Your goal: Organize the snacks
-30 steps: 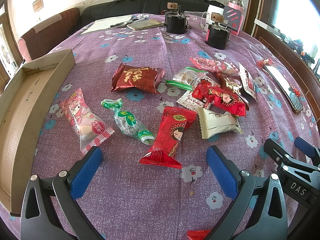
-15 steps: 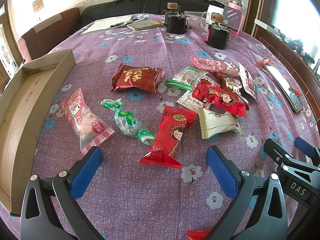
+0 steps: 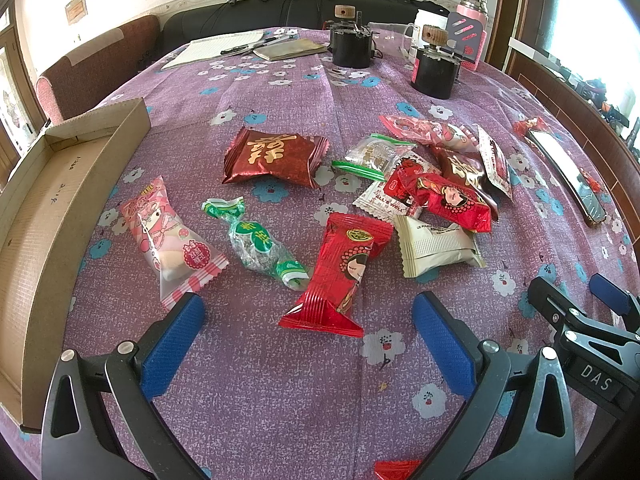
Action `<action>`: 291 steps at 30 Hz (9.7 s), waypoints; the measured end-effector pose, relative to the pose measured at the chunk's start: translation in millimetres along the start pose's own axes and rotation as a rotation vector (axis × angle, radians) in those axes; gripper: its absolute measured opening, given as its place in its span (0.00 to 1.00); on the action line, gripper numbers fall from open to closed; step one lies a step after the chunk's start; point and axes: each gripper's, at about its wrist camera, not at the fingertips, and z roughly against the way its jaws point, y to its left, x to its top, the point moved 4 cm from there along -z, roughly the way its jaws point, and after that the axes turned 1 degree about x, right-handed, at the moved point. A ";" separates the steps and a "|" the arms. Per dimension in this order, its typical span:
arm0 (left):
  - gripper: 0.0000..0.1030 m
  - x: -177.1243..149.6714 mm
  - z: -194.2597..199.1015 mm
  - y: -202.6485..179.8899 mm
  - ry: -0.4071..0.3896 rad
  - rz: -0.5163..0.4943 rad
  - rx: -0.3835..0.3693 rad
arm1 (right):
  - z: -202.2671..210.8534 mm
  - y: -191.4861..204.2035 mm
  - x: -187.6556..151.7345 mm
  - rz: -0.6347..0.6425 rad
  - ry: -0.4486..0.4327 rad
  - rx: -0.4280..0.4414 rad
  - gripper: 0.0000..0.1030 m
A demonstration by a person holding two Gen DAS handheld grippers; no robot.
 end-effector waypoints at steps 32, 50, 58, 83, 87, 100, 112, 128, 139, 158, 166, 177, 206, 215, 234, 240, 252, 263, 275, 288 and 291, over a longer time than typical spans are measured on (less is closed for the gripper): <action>1.00 0.0 0.0 0.0 0.000 0.000 0.000 | 0.2 0.2 0.1 0.000 0.000 0.000 1.00; 1.00 0.0 0.0 0.0 0.000 0.000 0.000 | 0.6 -0.1 0.0 0.000 0.000 0.000 1.00; 1.00 0.0 0.0 0.0 0.000 0.000 0.000 | 0.8 -0.2 -0.1 0.000 0.000 0.000 1.00; 1.00 0.0 0.0 0.0 0.000 0.000 0.000 | 0.2 0.2 0.0 0.000 0.000 0.000 1.00; 1.00 0.0 0.0 0.0 0.000 0.000 0.000 | 0.2 0.3 0.1 0.000 0.000 0.000 1.00; 1.00 0.0 0.0 0.0 0.000 0.000 0.000 | 0.2 0.3 0.1 0.000 0.000 0.000 1.00; 1.00 0.1 0.0 -0.1 0.000 0.003 0.002 | 0.1 0.3 0.2 0.000 0.000 0.000 1.00; 1.00 -4.7 2.8 -1.5 0.070 -0.118 -0.076 | 2.4 -5.7 -0.4 0.046 0.114 0.038 1.00; 1.00 -2.0 87.8 50.5 -0.112 -0.025 -0.163 | 21.7 -6.4 -3.9 0.025 0.080 -0.001 0.88; 1.00 21.1 108.6 114.6 -0.149 0.016 -0.188 | 81.8 107.3 -68.6 0.246 0.024 0.373 0.65; 1.00 34.3 62.2 54.9 -0.042 -0.070 -0.279 | 69.7 110.2 -82.7 0.276 0.081 0.354 0.21; 0.64 34.5 17.4 -9.6 0.028 -0.306 -0.228 | 71.9 53.3 -79.8 0.171 0.089 0.376 0.20; 0.19 37.6 156.7 150.5 -0.214 -0.052 -0.250 | 155.0 112.0 -44.3 0.237 -0.057 0.553 0.20; 0.20 71.1 125.6 249.0 -0.174 0.060 -0.108 | 156.0 223.1 25.3 0.274 -0.037 0.755 0.20; 0.20 104.4 -17.6 293.7 -0.020 0.245 -0.075 | -15.8 385.5 85.5 0.350 0.119 0.614 0.20; 0.47 103.7 -21.5 299.8 -0.020 0.266 -0.013 | -25.4 389.3 85.1 0.352 0.111 0.609 0.23; 0.52 96.3 32.5 296.2 -0.169 0.241 0.077 | 13.5 361.0 89.9 0.320 0.009 0.603 0.33; 0.64 80.4 81.9 255.8 -0.262 0.151 0.137 | 60.8 304.2 47.2 0.299 -0.025 0.622 0.33; 0.64 68.1 88.1 216.3 -0.197 0.162 0.007 | 67.1 179.6 33.3 0.160 -0.081 0.515 0.35; 0.64 62.8 50.9 145.8 -0.045 0.133 -0.177 | 32.8 159.5 12.5 0.194 0.015 0.553 0.37; 0.64 60.5 45.1 141.2 -0.003 0.154 -0.233 | 22.5 185.3 10.1 0.246 0.041 0.567 0.36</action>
